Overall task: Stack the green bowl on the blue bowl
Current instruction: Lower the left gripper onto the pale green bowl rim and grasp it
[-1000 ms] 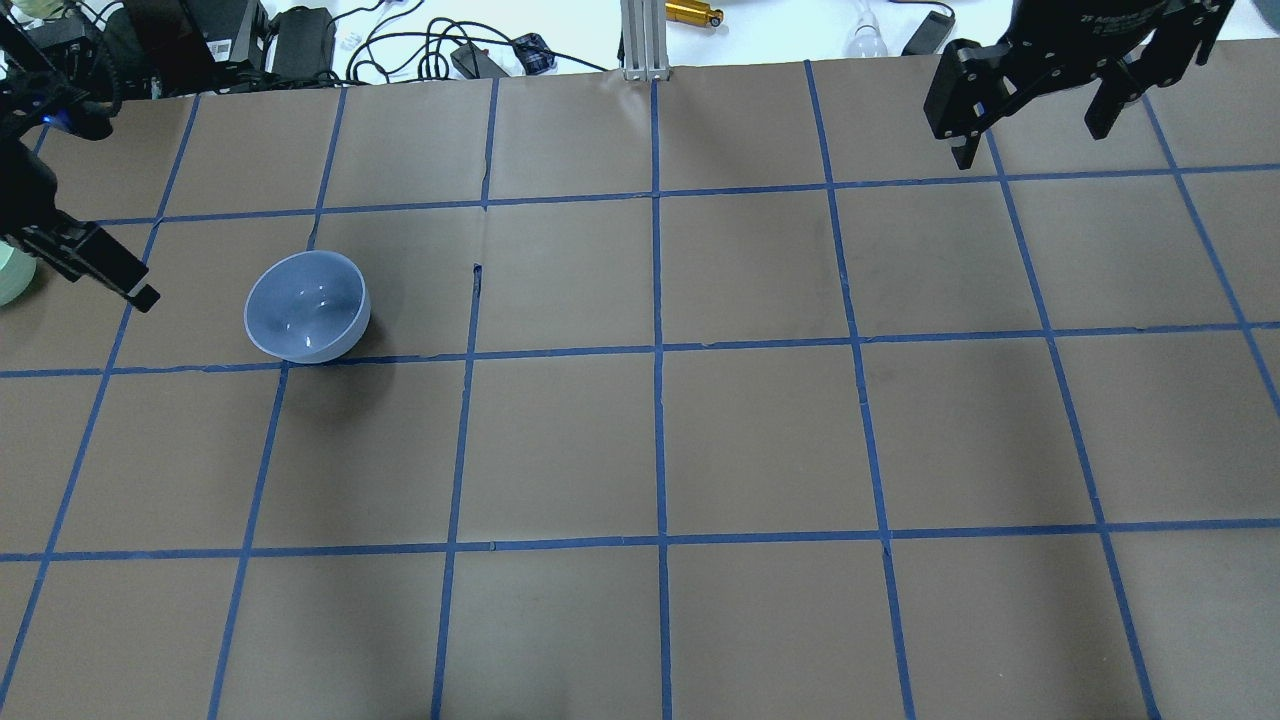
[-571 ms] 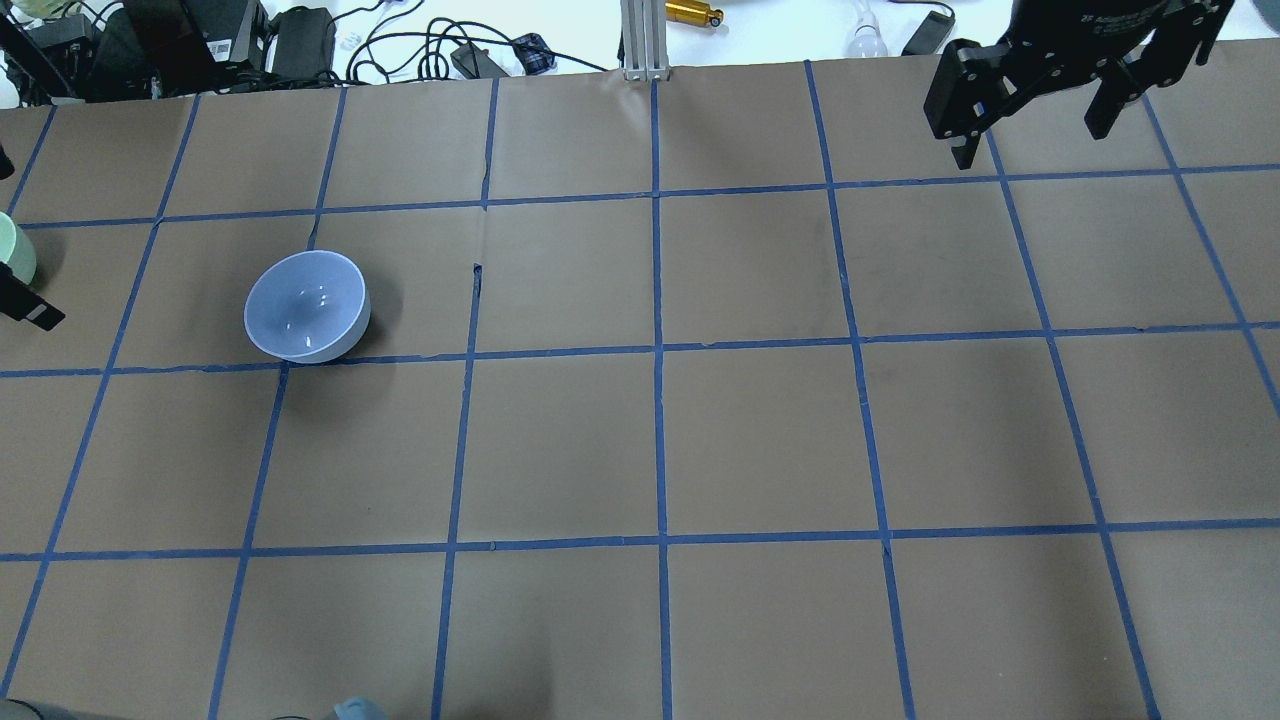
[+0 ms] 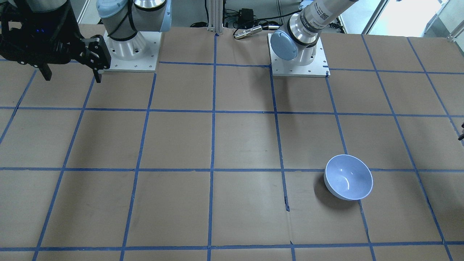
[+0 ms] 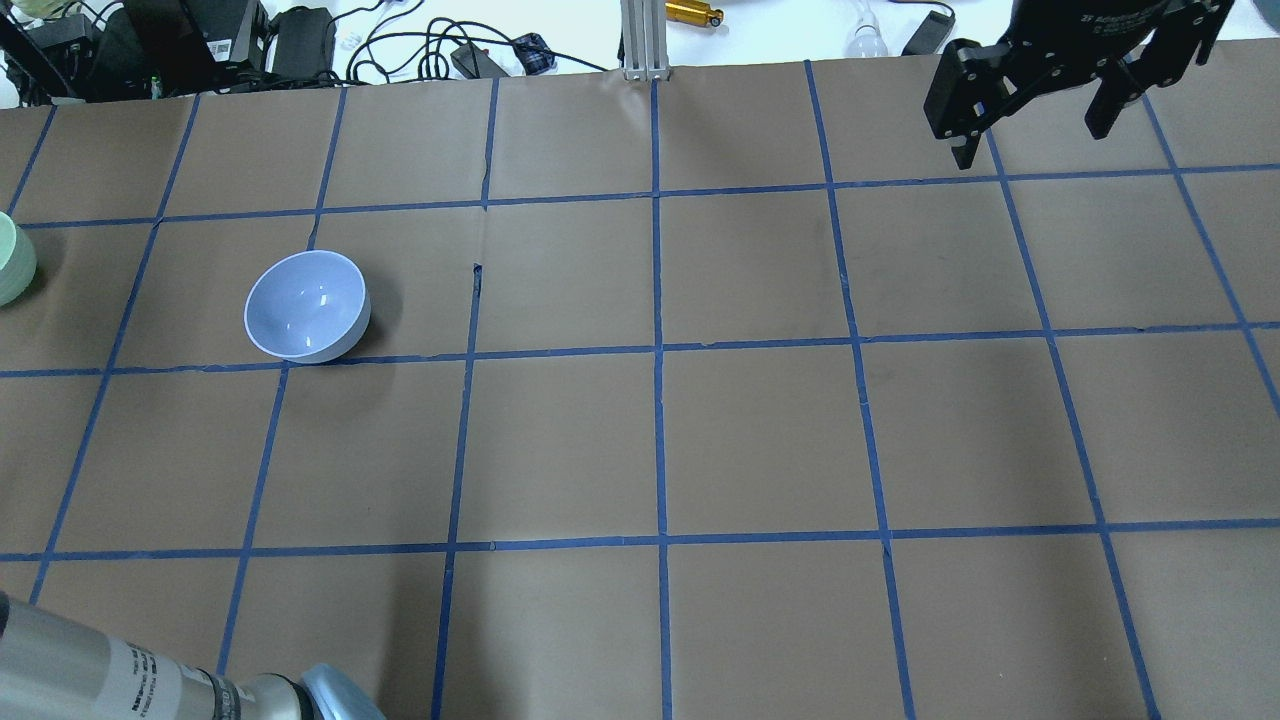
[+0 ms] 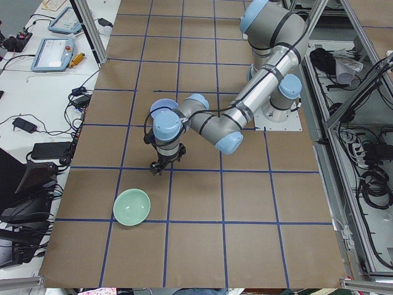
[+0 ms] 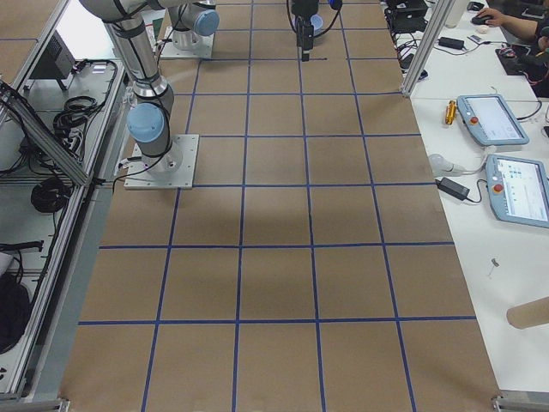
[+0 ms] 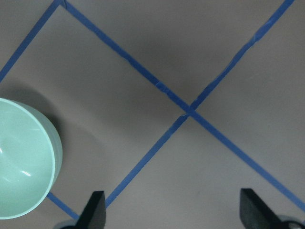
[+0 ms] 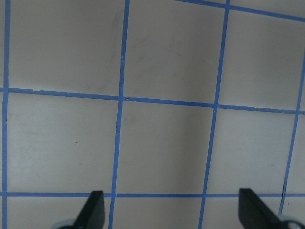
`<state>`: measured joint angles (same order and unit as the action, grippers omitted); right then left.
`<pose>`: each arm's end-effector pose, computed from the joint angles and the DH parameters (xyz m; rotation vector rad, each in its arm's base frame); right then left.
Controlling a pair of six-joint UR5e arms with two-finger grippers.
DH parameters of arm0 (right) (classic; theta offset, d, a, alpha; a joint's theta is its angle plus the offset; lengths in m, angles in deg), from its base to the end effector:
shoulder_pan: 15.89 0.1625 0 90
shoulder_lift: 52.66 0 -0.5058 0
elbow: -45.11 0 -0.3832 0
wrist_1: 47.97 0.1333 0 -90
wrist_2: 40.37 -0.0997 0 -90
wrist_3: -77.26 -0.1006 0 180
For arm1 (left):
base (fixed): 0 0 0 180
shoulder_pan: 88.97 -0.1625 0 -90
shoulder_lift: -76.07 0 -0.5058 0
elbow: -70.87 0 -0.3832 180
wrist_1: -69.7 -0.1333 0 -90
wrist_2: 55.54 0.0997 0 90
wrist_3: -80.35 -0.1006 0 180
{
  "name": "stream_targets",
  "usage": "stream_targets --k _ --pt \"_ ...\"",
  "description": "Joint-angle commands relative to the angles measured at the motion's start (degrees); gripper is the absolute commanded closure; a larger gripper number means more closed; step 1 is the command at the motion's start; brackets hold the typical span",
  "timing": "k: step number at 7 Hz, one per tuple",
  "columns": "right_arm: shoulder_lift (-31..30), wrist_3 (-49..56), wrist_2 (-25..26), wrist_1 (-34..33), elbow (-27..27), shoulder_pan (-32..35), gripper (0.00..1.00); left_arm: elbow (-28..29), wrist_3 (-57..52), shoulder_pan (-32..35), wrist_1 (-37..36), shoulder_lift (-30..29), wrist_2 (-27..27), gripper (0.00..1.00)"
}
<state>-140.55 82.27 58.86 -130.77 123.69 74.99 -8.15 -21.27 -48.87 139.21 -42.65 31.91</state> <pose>0.1248 -0.4982 0.6344 0.1486 -2.9752 0.0462 0.4562 -0.5643 0.3937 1.3557 2.7932 -0.0853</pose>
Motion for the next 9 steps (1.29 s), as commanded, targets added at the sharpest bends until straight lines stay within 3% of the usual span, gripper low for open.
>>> stream_targets --k 1,4,9 --pt "0.0 0.0 0.0 0.0 0.0 0.0 0.0 8.41 -12.5 -1.77 0.18 -8.95 0.0 0.0" --pt "0.0 0.0 0.0 0.0 0.0 0.0 0.0 19.32 -17.91 -2.04 1.84 -18.2 0.09 0.0" --pt "0.0 0.0 0.0 0.0 0.0 0.0 0.0 19.51 -24.6 -1.87 1.42 -21.03 2.81 0.0"
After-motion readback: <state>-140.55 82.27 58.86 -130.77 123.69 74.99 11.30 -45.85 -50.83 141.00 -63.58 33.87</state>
